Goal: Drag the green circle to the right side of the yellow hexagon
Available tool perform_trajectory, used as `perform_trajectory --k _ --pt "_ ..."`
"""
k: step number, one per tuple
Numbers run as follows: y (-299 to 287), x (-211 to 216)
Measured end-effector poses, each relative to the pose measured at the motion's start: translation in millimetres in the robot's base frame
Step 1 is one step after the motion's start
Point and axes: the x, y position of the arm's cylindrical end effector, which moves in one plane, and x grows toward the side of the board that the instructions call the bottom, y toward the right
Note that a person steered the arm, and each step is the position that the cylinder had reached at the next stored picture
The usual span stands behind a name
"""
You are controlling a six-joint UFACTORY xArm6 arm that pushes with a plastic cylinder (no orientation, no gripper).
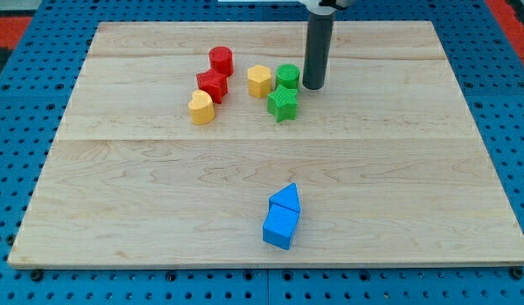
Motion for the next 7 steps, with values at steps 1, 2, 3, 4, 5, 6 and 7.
perform_trajectory --k 1,2,3,4,5,6,7 --pt "77 51" --pt "93 166" --pt "59 275" --pt "31 273" --pt "-1 268" --pt "-28 276" --pt "-104 276"
